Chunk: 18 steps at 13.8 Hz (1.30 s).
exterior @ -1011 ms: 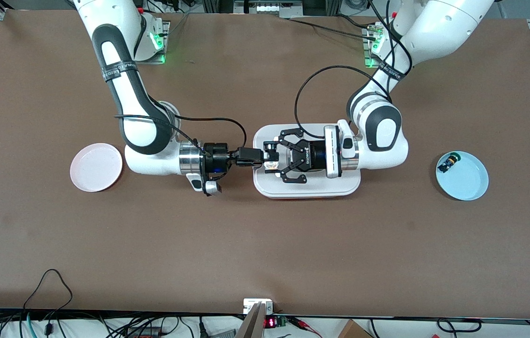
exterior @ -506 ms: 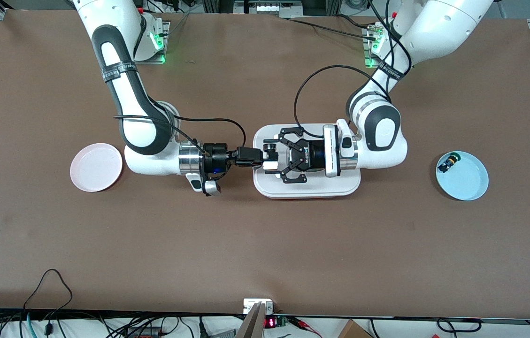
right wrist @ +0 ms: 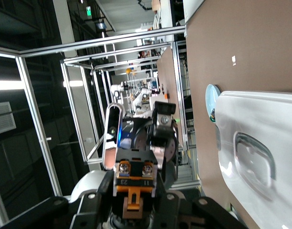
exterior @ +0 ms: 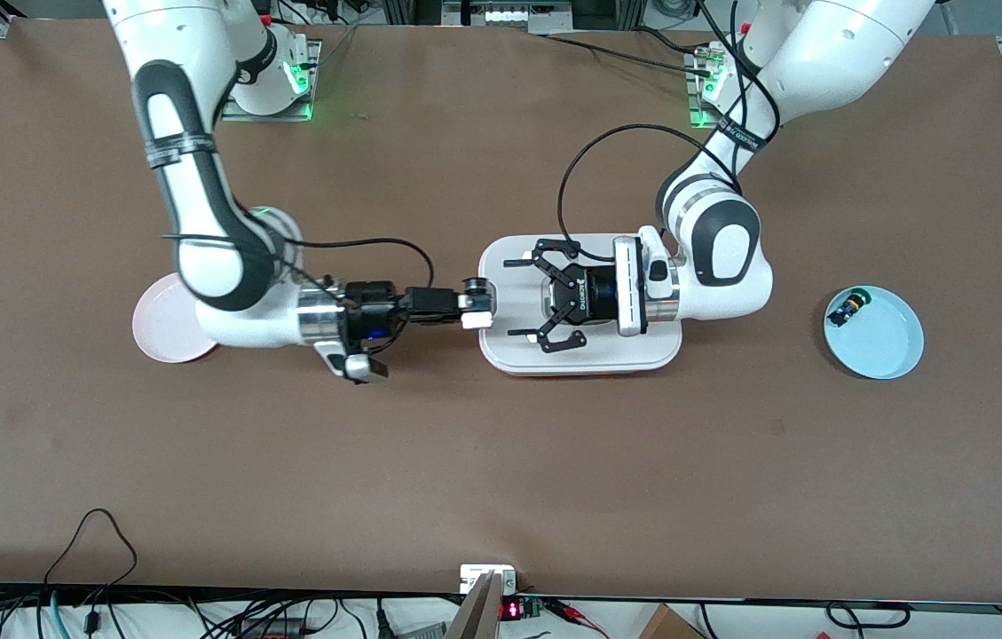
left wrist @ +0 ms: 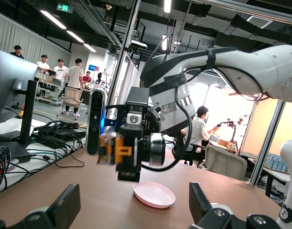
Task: Transfer orange switch to right arm and place
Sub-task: 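Carry the switch with the right gripper toward the white plate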
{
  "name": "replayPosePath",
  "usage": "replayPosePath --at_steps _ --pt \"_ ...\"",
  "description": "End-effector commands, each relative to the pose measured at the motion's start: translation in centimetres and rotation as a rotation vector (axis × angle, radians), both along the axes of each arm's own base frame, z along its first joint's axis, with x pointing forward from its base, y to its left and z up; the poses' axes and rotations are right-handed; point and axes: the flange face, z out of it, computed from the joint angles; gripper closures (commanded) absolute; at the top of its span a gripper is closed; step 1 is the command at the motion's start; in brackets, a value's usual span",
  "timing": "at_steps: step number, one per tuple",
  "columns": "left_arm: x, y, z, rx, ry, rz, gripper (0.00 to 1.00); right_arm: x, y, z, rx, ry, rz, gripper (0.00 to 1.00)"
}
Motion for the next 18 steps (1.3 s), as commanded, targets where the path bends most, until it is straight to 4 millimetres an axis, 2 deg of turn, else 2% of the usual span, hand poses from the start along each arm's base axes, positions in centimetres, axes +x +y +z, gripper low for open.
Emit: replayPosePath --at_steps 1,4,6,7,10,14,18 --pt "0.1 2.3 1.1 -0.039 -0.014 -0.015 0.0 1.4 -5.4 0.8 -0.01 -0.047 0.074 1.0" --pt "1.7 7.4 1.8 0.028 0.021 -0.144 0.0 2.1 -10.7 2.2 -0.07 -0.083 0.187 1.0" --pt "2.2 10.5 2.4 0.107 0.072 -0.238 0.0 2.6 -15.0 4.0 -0.191 -0.124 0.277 1.0" --pt "2.1 11.6 2.5 0.169 0.096 -0.277 0.0 2.9 -17.7 5.1 -0.272 -0.14 0.324 1.0" --pt "1.2 12.2 2.6 0.29 0.218 -0.351 0.0 3.0 -23.2 7.8 -0.508 -0.172 0.418 1.0" --pt "0.5 13.2 1.2 0.465 0.359 -0.4 0.0 1.1 -26.8 12.4 -0.959 -0.208 0.546 1.0" --pt "0.6 15.1 1.6 0.721 0.518 -0.437 0.0 -0.3 -29.4 14.2 -1.232 -0.162 0.522 1.0"
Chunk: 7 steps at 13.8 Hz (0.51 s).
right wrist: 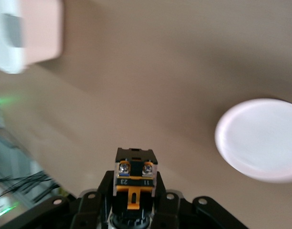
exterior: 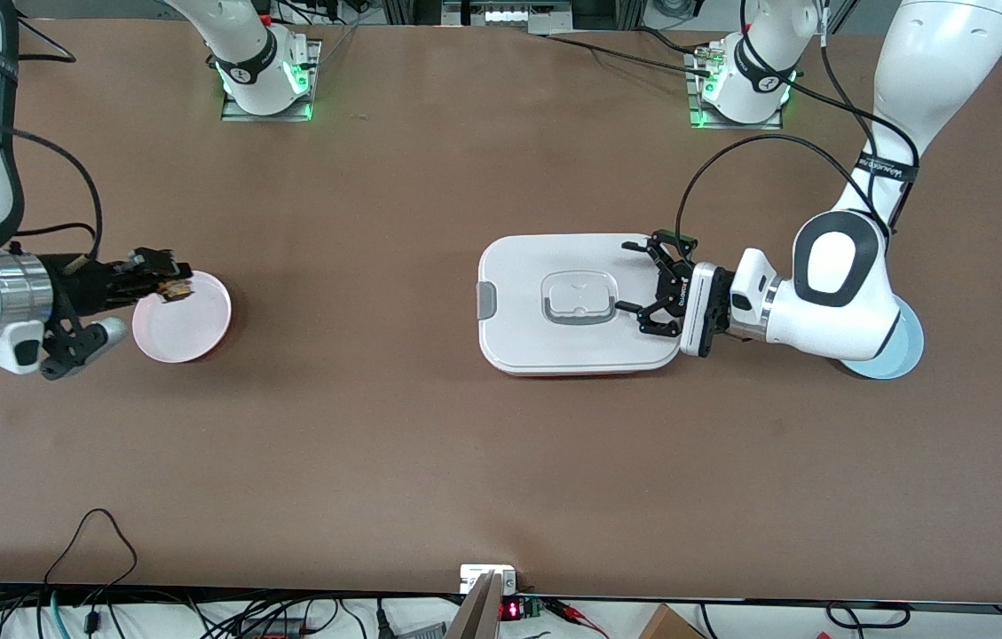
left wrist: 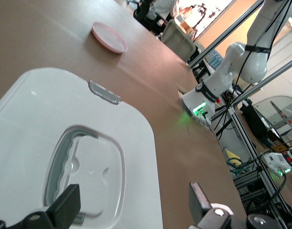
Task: Transfer orange switch to right arm and place
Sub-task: 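Carry the switch with the right gripper toward the white plate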
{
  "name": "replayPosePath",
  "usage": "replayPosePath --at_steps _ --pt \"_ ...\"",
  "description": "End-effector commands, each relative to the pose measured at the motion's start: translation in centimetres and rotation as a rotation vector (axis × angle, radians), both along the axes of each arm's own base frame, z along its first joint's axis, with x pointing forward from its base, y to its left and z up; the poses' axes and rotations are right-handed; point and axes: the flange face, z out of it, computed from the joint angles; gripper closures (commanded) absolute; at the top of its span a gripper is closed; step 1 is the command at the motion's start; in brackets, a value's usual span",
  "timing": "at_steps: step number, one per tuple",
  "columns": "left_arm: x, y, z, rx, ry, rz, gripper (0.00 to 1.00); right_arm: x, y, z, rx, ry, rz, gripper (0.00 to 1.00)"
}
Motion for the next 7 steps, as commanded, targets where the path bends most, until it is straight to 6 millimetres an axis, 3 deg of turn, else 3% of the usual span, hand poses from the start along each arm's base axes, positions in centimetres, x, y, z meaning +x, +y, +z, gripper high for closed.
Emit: replayPosePath --at_steps 1,3,4,7 --pt "0.2 1.7 2.3 0.186 0.083 -0.034 0.0 -1.6 -0.9 0.4 -0.108 -0.044 -0.032 1.0" --pt "0.5 2.8 4.4 0.338 0.17 -0.04 0.0 -3.8 -1.5 -1.3 -0.169 -0.102 -0.056 1.0" --pt "0.6 3.4 5.8 0.42 0.22 -0.041 0.0 -5.0 -0.7 -2.2 -0.192 -0.136 -0.058 1.0" --pt "0.7 6.8 10.5 0.722 0.31 0.07 0.0 -8.5 -0.4 -7.3 -0.234 -0.235 -0.084 1.0"
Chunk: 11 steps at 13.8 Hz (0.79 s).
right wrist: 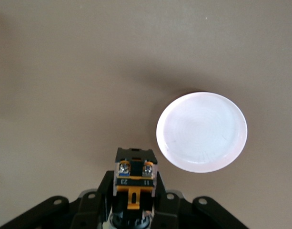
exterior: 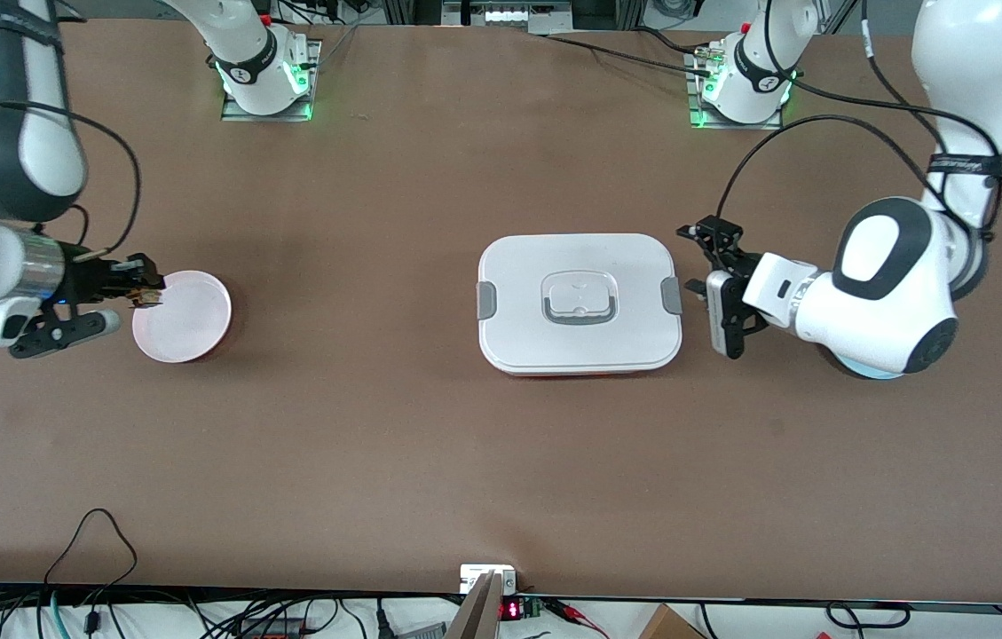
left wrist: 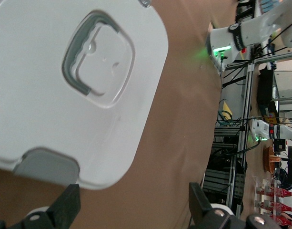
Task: Transfer orange switch to right arm and place
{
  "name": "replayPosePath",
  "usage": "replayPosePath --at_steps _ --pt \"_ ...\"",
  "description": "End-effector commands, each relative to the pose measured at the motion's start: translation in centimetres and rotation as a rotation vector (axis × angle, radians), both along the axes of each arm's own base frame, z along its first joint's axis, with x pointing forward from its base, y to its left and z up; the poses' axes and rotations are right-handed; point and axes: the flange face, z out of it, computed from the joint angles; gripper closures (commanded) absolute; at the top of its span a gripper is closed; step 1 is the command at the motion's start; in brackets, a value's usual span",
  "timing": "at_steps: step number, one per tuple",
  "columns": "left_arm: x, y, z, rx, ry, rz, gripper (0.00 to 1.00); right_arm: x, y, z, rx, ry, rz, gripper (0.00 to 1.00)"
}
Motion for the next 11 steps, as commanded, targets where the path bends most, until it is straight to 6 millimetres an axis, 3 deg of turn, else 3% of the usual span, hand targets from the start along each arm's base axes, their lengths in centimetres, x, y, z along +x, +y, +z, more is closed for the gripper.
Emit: replayPosePath --at_steps 1,5,7,11 --pt "-0.4 3.0 4.9 0.306 -0.003 0.097 0.0 -4.7 0.2 -3.7 -0.029 -0.066 -0.007 1.0" --pt "-1.3 5.2 9.1 0.732 -0.116 0.261 0.0 -6.8 -0.7 -9.5 -0.057 -0.159 -0.007 1.0" --pt "-1.1 7.7 11.5 0.806 -0.172 0.403 0.0 -7.4 -1.5 -12.4 -0.065 -0.195 -0.009 1.0" --pt "-2.1 12.7 14.7 0.821 -0.309 0.65 0.0 -7.0 -4.9 -16.0 -0.085 -0.211 0.008 1.0"
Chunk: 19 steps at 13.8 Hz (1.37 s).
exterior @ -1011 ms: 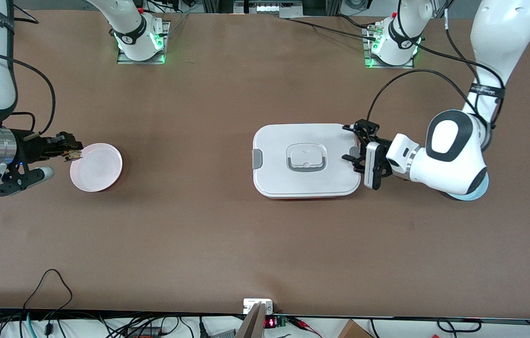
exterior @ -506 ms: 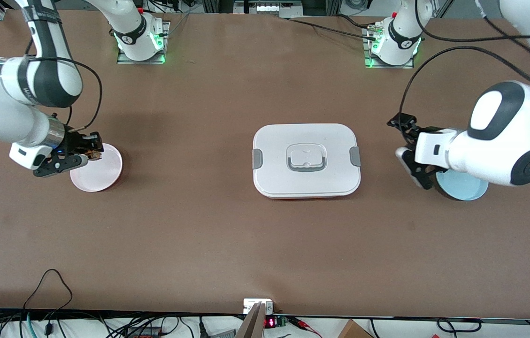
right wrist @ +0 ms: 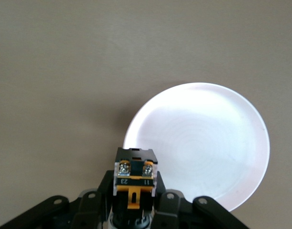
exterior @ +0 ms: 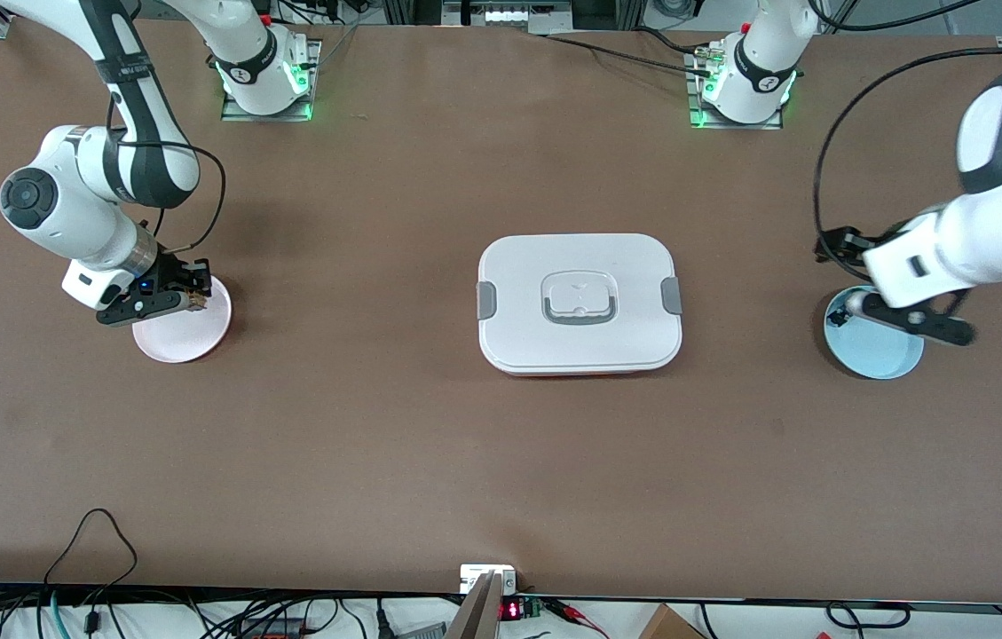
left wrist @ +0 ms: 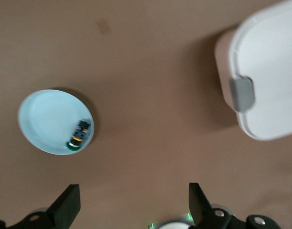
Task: Transfer orange switch to right arm and place
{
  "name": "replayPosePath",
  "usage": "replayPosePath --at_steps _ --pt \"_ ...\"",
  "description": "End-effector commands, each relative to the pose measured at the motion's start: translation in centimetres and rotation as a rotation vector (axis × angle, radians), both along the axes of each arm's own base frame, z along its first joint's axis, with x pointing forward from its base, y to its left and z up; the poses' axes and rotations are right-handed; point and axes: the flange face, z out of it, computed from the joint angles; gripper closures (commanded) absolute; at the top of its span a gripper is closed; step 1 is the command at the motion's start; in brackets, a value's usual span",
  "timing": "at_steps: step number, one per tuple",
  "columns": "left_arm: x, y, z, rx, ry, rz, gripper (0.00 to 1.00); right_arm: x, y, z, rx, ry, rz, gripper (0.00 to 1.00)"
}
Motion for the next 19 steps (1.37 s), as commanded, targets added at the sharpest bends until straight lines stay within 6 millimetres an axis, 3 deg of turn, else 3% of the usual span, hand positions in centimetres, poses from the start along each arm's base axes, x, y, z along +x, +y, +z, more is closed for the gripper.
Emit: replayPosePath --at_steps 1,5,8,14,16,17,18,19 --pt "-2.7 1.9 2.3 0.048 -0.112 0.078 0.0 0.1 -2.6 -1.8 -0.018 -0.018 0.021 1.0" --pt "-4.1 5.8 5.6 -0.069 -0.183 0.233 0.0 0.0 -3.7 -4.9 -0.033 -0.031 0.004 1.0" --pt "-4.7 5.2 7.5 -0.022 -0.217 0.189 0.0 -0.1 -3.7 -6.4 -0.038 -0.041 0.005 1.0" --pt "-4.8 5.7 7.5 0.006 -0.202 0.184 0.0 -0.2 -3.8 -8.7 -0.048 -0.051 0.009 0.98" --pt "-4.8 5.8 7.4 0.007 -0.194 0.185 0.0 -0.2 -3.7 -8.9 -0.047 -0.045 0.005 0.86" --pt "-4.8 5.7 7.4 0.007 -0.194 0.184 0.0 -0.1 -3.5 -8.5 -0.046 -0.048 0.002 0.7" --pt "-4.9 5.5 7.3 0.007 -0.19 0.181 0.0 0.0 -3.3 -8.2 -0.044 -0.053 0.003 0.2" --pt "-4.9 5.6 7.3 0.007 -0.185 0.184 0.0 0.3 -3.2 -7.6 -0.044 -0.064 0.011 0.0"
